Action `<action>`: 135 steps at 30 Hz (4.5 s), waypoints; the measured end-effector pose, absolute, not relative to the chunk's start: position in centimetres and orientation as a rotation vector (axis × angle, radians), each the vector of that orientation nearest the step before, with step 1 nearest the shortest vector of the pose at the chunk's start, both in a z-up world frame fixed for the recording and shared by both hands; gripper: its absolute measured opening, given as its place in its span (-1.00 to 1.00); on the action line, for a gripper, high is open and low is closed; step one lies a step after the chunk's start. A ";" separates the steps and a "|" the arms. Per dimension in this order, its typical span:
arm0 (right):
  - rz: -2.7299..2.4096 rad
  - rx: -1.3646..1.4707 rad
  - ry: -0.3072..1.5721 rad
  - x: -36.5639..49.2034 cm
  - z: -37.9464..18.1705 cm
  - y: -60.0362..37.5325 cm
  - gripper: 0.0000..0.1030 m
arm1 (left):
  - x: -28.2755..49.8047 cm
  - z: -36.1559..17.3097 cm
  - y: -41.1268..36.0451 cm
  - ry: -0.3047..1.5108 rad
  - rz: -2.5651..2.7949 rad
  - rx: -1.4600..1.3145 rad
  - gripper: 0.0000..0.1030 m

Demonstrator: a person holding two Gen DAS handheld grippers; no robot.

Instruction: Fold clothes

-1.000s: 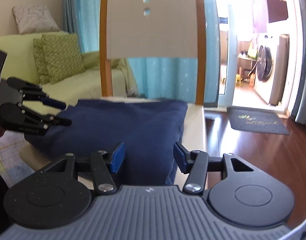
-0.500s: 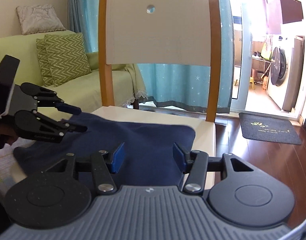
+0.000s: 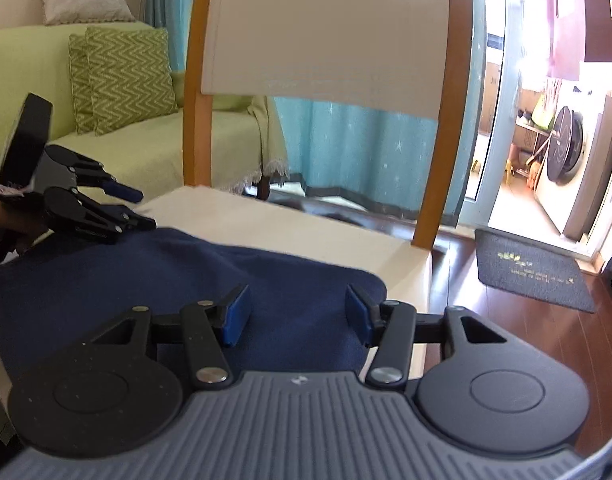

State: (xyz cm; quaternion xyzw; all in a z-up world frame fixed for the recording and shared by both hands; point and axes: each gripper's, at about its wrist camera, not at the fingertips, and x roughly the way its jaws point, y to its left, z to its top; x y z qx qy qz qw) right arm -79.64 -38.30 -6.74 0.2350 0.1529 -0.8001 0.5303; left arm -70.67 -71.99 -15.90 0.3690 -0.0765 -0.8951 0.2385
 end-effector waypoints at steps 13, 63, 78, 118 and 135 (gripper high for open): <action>-1.954 0.526 0.341 -79.9 -5.9 -39.8 -0.06 | -64.4 -13.9 -72.3 -0.121 -2.415 0.957 0.02; -2.045 0.496 0.339 -68.4 -3.3 -29.2 0.67 | -59.7 -10.3 -59.3 0.144 -2.413 0.939 0.46; -2.055 0.589 0.248 -62.5 -1.5 -22.8 0.97 | -56.2 -7.9 -52.9 0.271 -2.380 0.880 0.99; -2.148 0.777 0.239 -60.9 -2.4 -24.4 0.98 | -55.6 -9.4 -50.1 0.465 -2.352 0.792 0.99; -2.139 0.781 0.240 -60.7 -2.4 -24.7 0.98 | -55.5 -9.8 -50.3 0.488 -2.341 0.790 0.99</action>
